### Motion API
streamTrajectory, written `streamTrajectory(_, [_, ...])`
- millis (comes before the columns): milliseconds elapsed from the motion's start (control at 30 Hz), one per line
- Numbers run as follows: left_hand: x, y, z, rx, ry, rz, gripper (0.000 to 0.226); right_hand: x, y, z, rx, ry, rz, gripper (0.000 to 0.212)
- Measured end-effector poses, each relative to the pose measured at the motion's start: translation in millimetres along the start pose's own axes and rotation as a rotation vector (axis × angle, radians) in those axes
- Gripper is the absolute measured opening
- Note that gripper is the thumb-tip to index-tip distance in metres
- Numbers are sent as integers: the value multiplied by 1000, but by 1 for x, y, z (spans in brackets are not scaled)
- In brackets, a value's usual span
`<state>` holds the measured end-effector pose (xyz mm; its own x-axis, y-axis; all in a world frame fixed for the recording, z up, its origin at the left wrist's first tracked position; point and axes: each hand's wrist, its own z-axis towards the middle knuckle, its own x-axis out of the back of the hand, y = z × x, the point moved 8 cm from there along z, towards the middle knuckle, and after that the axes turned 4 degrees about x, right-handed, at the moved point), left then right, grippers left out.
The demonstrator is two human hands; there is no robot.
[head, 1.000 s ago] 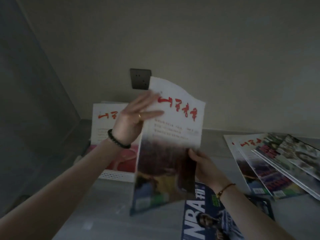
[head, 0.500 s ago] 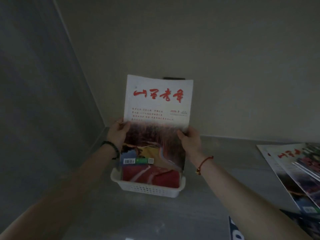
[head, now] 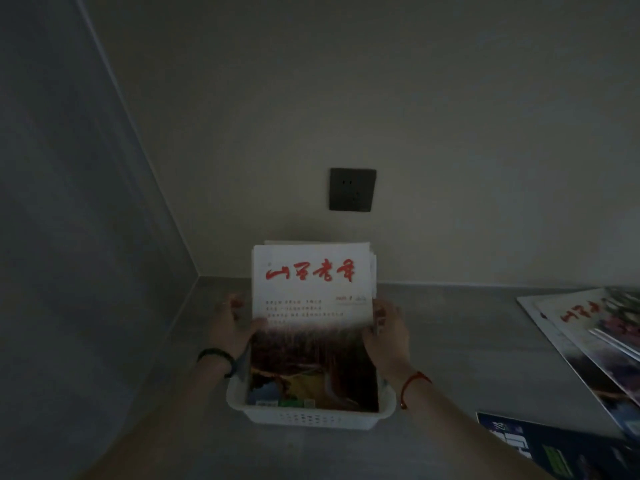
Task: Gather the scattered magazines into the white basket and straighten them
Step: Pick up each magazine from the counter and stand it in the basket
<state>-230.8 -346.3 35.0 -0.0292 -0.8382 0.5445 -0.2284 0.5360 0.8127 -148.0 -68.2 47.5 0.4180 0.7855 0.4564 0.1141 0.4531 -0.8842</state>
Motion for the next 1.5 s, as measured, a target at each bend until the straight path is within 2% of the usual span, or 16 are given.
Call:
streamTrajectory(100, [-2, 7, 10, 17, -47, -173, 81, -1, -1, 12, -32, -21, 23, 53])
streamTrajectory(200, [-23, 17, 23, 78, -199, -394, 67, -11, -2, 30, -144, -100, 227, 71])
streamTrajectory(267, [-35, 29, 30, 116, -269, -513, 55, -17, -5, 42, -194, -135, 341, 63])
streamTrajectory(333, [-39, 38, 36, 118, -255, -562, 51, -22, -7, 51, -208, -158, 384, 52])
streamTrajectory(433, [-42, 46, 43, 97, -241, -572, 46, -30, -7, 59, -236, -203, 413, 57])
streamTrajectory(567, [-47, 46, 47, 61, -270, -590, 41, -32, 4, 61, -271, -149, 383, 56])
streamTrajectory(800, [-45, 49, 51, -24, -207, -543, 27, -36, -1, 65, -215, -126, 418, 55])
streamTrajectory(933, [-43, 46, 48, 28, -164, -558, 49, -30, -4, 61, -249, -210, 385, 50])
streamTrajectory(1000, [-33, 46, 44, 33, -59, -532, 52, -17, -2, 58, -241, -245, 368, 47])
streamTrajectory(1100, [-10, 60, 25, -105, 131, -363, 56, 21, 11, 55, -240, -201, 294, 49])
streamTrajectory(1200, [-5, 90, -8, -331, 185, -306, 53, 65, 30, 51, -260, -153, 269, 46])
streamTrajectory(1267, [-22, 112, -35, -440, 115, -294, 49, 99, 43, 45, -270, -117, 240, 42])
streamTrajectory(1333, [-54, 129, -71, -509, -26, -319, 46, 131, 56, 35, -241, -128, 170, 39])
streamTrajectory(1433, [-120, 136, -129, -579, -188, -224, 50, 175, 84, 13, -219, -199, -7, 49])
streamTrajectory(1500, [-171, 130, -165, -567, -354, -178, 46, 197, 105, -6, -244, -278, -79, 54])
